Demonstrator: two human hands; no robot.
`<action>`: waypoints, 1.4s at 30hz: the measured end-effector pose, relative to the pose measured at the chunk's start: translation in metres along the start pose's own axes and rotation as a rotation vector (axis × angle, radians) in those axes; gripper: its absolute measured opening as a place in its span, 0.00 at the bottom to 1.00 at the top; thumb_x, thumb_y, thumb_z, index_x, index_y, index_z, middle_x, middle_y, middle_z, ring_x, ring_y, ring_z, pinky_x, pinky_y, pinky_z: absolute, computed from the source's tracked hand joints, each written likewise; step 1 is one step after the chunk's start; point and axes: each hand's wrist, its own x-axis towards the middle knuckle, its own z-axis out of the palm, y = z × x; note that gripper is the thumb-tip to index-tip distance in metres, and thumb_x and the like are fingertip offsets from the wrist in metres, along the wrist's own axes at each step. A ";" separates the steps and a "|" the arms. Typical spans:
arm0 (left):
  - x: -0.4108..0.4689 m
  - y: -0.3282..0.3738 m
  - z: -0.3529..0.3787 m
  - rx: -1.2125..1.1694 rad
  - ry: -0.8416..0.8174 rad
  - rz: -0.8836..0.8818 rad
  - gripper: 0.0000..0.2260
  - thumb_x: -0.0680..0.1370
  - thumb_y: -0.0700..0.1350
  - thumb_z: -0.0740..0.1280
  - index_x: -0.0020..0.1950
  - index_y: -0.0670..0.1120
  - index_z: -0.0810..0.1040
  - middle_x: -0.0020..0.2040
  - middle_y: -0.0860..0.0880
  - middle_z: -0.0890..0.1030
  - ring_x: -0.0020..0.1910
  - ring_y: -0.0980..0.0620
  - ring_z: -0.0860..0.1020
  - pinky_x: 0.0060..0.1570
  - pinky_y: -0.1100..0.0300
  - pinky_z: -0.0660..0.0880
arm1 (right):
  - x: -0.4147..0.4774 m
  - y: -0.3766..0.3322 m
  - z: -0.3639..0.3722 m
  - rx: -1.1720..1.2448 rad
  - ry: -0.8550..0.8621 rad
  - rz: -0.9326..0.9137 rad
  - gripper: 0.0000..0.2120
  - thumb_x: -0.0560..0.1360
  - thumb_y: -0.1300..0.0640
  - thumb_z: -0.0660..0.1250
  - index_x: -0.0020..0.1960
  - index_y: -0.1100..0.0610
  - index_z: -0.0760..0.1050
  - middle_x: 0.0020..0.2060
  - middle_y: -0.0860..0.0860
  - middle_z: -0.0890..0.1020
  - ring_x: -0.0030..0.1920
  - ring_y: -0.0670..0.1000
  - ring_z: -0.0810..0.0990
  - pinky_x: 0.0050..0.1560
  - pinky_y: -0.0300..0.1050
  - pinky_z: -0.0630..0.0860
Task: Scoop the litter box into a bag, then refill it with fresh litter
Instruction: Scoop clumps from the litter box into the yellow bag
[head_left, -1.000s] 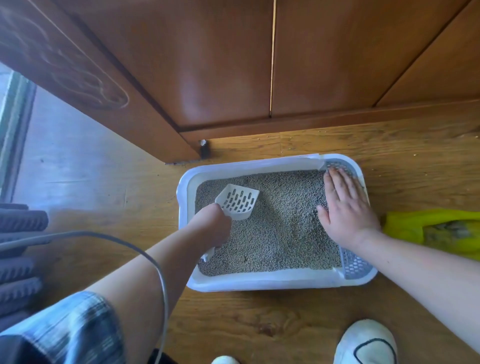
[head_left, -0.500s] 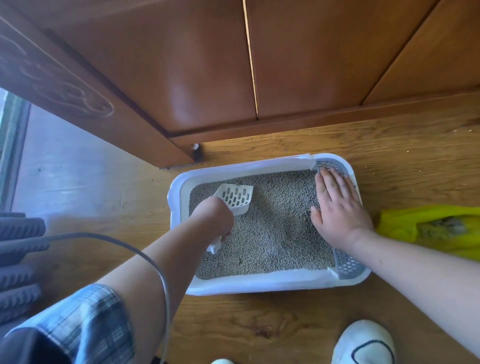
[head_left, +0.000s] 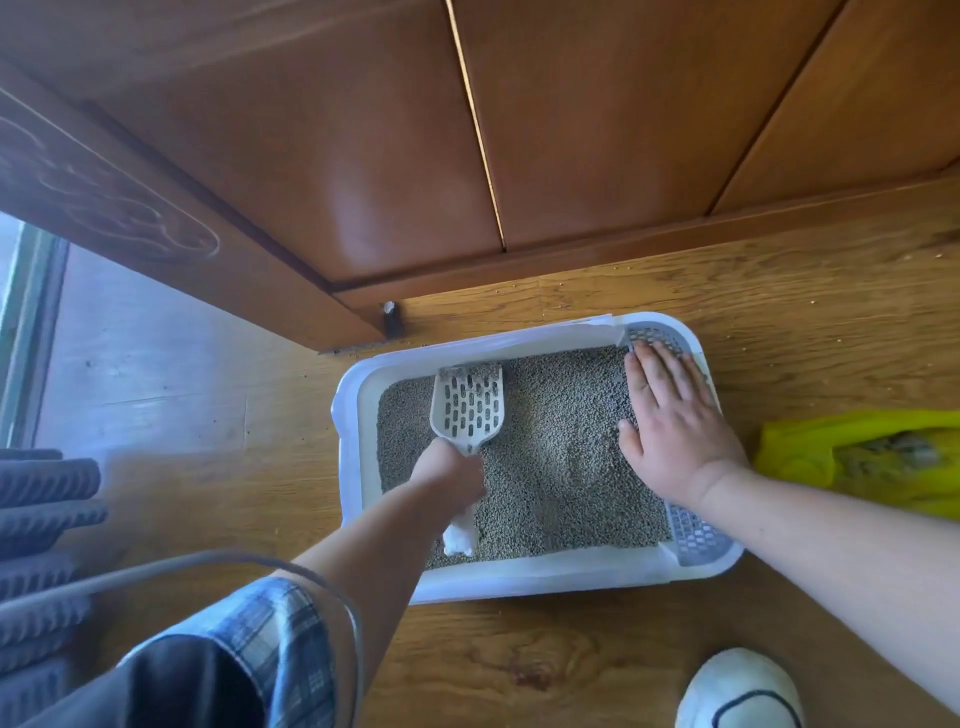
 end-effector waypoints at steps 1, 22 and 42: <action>-0.006 -0.003 0.001 -0.010 -0.033 0.026 0.12 0.79 0.43 0.62 0.59 0.37 0.75 0.48 0.43 0.81 0.42 0.47 0.78 0.46 0.53 0.79 | 0.000 0.000 0.000 -0.003 0.000 -0.002 0.35 0.76 0.46 0.52 0.76 0.66 0.61 0.76 0.63 0.62 0.76 0.62 0.58 0.78 0.59 0.50; -0.005 -0.029 -0.049 0.545 -0.073 0.488 0.17 0.81 0.53 0.60 0.70 0.55 0.68 0.47 0.52 0.79 0.39 0.50 0.78 0.40 0.55 0.78 | 0.000 -0.001 -0.002 -0.018 -0.032 0.005 0.33 0.78 0.48 0.49 0.78 0.64 0.56 0.78 0.62 0.58 0.78 0.60 0.54 0.78 0.59 0.50; -0.021 -0.026 -0.029 0.895 -0.066 0.699 0.11 0.83 0.54 0.55 0.63 0.52 0.68 0.36 0.55 0.70 0.35 0.51 0.73 0.34 0.58 0.71 | -0.001 -0.003 -0.001 -0.012 -0.020 -0.004 0.32 0.76 0.52 0.48 0.77 0.65 0.58 0.77 0.62 0.59 0.78 0.61 0.55 0.78 0.59 0.50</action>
